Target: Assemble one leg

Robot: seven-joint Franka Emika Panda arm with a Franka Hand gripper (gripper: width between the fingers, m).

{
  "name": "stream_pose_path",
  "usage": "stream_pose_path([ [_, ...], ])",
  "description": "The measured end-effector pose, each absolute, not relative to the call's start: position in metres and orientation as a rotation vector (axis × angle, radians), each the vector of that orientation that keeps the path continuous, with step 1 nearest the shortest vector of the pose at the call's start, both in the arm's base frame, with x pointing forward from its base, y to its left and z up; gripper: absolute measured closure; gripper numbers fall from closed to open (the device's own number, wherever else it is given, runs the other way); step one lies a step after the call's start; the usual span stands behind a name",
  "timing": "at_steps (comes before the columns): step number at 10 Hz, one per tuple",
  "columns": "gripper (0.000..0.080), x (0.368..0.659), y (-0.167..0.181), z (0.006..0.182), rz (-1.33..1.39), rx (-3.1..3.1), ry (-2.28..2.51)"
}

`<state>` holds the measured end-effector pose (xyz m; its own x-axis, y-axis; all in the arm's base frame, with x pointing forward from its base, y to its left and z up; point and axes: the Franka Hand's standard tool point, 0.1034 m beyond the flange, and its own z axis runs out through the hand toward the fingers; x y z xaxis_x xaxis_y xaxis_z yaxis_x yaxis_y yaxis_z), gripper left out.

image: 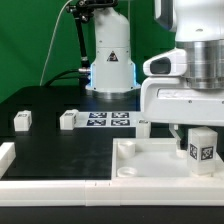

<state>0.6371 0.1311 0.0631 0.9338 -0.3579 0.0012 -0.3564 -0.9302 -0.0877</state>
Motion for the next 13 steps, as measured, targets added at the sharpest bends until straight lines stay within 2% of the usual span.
stream_pose_path([
  [7, 0.0151, 0.644, 0.120, 0.071, -0.075, -3.071, -0.433],
  [9, 0.0151, 0.645, 0.117, 0.073, -0.081, -3.060, -0.513],
  [10, 0.0276, 0.645, 0.117, 0.072, -0.080, -3.060, -0.512],
  [11, 0.0461, 0.645, 0.117, 0.072, -0.080, -3.060, -0.512],
  [12, 0.0508, 0.645, 0.117, 0.072, -0.079, -3.063, -0.481],
  [13, 0.0508, 0.645, 0.117, 0.072, -0.077, -3.069, -0.445],
])
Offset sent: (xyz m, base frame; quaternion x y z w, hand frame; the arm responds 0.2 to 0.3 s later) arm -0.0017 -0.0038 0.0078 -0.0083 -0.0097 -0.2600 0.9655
